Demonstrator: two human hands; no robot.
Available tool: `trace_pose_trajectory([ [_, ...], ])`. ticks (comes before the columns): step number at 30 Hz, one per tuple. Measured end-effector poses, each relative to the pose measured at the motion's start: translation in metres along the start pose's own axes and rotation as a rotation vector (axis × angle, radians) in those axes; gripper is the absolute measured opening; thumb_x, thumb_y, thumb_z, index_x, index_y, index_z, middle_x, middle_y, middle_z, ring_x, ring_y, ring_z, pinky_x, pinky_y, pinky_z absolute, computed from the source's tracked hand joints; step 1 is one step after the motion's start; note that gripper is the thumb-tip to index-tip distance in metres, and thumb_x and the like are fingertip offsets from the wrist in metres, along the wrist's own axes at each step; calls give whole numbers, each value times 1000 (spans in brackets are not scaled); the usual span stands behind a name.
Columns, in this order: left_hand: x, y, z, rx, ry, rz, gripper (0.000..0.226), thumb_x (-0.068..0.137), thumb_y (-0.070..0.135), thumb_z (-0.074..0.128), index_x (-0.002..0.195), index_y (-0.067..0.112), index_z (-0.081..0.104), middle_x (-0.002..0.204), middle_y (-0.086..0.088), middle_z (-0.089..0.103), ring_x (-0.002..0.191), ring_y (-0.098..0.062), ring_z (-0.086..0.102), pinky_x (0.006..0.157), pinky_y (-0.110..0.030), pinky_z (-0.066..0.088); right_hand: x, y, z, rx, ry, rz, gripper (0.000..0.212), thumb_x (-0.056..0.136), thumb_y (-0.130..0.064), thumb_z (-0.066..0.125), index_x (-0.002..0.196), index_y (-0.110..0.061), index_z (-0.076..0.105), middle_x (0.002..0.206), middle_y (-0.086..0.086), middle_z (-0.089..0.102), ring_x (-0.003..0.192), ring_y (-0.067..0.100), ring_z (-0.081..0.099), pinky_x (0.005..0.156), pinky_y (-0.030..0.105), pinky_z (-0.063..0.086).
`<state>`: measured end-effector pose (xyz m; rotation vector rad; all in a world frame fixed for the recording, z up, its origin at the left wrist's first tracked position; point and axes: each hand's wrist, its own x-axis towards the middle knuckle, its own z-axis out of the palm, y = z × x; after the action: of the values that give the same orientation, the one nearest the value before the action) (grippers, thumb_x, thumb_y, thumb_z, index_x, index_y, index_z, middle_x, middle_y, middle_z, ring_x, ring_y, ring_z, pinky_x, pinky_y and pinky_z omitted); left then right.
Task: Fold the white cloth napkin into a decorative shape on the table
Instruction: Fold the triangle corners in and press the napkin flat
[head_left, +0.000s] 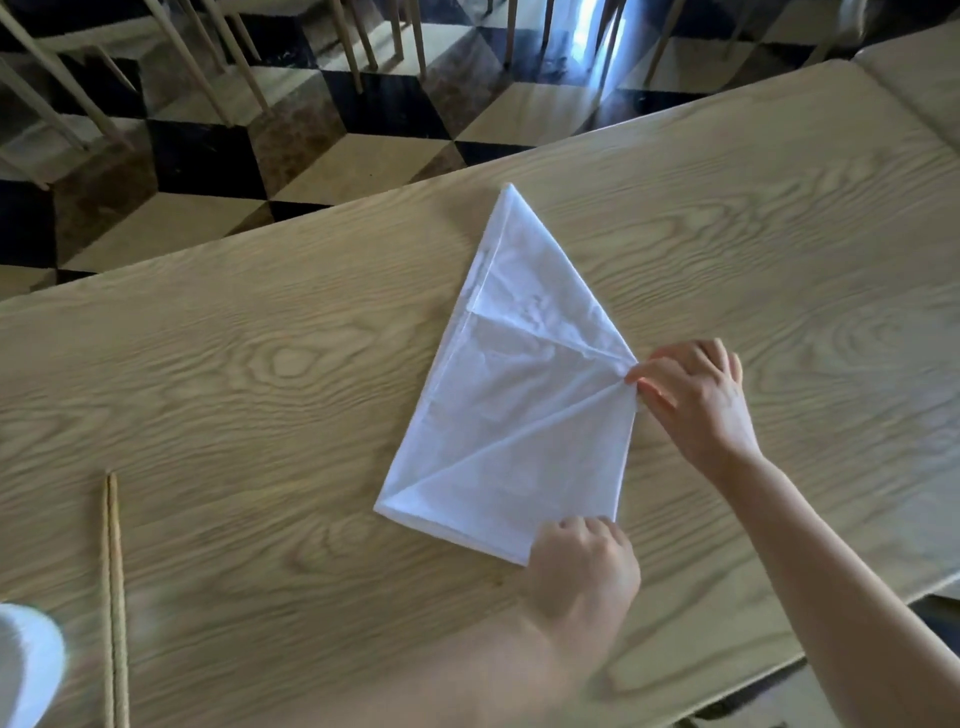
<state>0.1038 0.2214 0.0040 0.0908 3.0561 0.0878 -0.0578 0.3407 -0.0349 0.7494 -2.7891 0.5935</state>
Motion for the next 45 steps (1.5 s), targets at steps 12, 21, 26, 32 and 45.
trace_pose_trajectory([
  [12,-12,-97,35,-210,266,-94,44,89,18,46,131,4,49,139,-16,48,132,-30,41,109,-49,25,-49,-111,25,139,-213,-69,49,92,-28,38,133,-1,46,142,16,44,135,28,35,112,38,21],
  [21,-29,-124,53,-84,91,-19,54,98,34,26,141,3,34,150,-12,31,140,-25,28,112,-45,24,-54,-94,38,-103,-349,-99,59,96,-47,26,146,-16,26,154,0,23,143,13,13,117,35,11],
  [26,-30,-124,52,-80,69,-31,54,99,33,22,142,4,32,151,-12,29,141,-24,25,112,-45,23,-37,-66,35,-182,-282,109,66,93,-50,25,146,-10,26,154,8,22,142,18,17,116,37,8],
  [32,-29,-122,44,-115,35,-50,56,94,34,29,141,4,35,149,-12,33,140,-24,26,112,-42,20,-21,-60,28,-117,-292,286,78,87,-56,8,148,-7,9,158,7,4,144,15,-3,117,36,-5],
  [45,113,-95,36,-120,5,248,53,92,31,27,138,10,42,144,-10,43,135,-27,37,109,-47,32,-22,-91,51,-94,34,599,52,92,-28,35,136,-1,41,142,10,44,127,24,36,109,36,18],
])
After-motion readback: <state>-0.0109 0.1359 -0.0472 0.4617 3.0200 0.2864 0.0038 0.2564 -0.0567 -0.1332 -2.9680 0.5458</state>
